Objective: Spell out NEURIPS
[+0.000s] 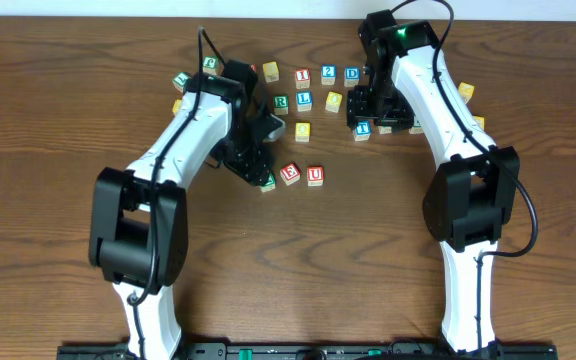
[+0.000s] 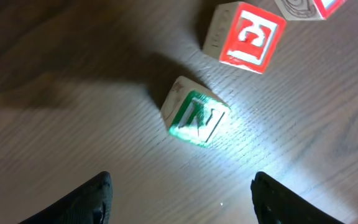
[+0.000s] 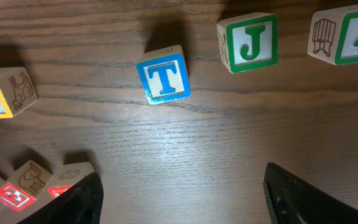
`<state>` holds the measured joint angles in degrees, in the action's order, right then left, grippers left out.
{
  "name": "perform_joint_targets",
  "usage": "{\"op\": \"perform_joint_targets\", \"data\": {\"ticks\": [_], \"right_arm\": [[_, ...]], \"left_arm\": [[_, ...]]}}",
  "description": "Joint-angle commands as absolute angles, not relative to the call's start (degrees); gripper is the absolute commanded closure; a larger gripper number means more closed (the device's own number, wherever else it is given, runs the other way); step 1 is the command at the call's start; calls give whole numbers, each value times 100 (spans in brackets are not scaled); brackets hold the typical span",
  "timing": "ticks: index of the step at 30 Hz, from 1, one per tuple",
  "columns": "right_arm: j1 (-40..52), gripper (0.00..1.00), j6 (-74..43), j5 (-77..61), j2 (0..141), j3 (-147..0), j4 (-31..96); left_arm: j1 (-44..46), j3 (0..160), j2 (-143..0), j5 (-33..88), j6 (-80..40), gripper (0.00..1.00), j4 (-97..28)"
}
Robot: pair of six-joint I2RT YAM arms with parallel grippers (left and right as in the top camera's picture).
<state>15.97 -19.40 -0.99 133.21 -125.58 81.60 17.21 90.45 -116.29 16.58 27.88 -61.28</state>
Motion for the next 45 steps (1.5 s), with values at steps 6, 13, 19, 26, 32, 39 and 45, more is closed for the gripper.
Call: {"op": "perform_joint_targets", "data": {"ticks": [6,13,19,26,32,39,45], "right_arm": [[1540,20,-1765,12,13146,-12674,8141],[1514,19,-1739,10,13146,-12674,8132],[1492,18,-1662,12,13146,-12674,8162],[1476,18,-1662,10,13146,-12674,8167],[1468,18,-1662,10,13146,-12674,8169],[1461,17,-1662,10,13146,-12674,8169],[1461,17,-1662,10,13146,-12674,8165]], "left_arm": [[1800,8949,-11671,1905,4001,30,-5955],[2014,8820,-11671,1883,4353,30,-5865],[2025,8746,-11681,1885,4353,30,-5701],[2099,8525,-11681,1883,4351,30,-5513],[2099,8512,-11681,1885,4348,31,-5380],[2097,8357,-11681,1883,4348,35,-5192],[2099,8237,-11681,1885,4344,37,-5105]]}}
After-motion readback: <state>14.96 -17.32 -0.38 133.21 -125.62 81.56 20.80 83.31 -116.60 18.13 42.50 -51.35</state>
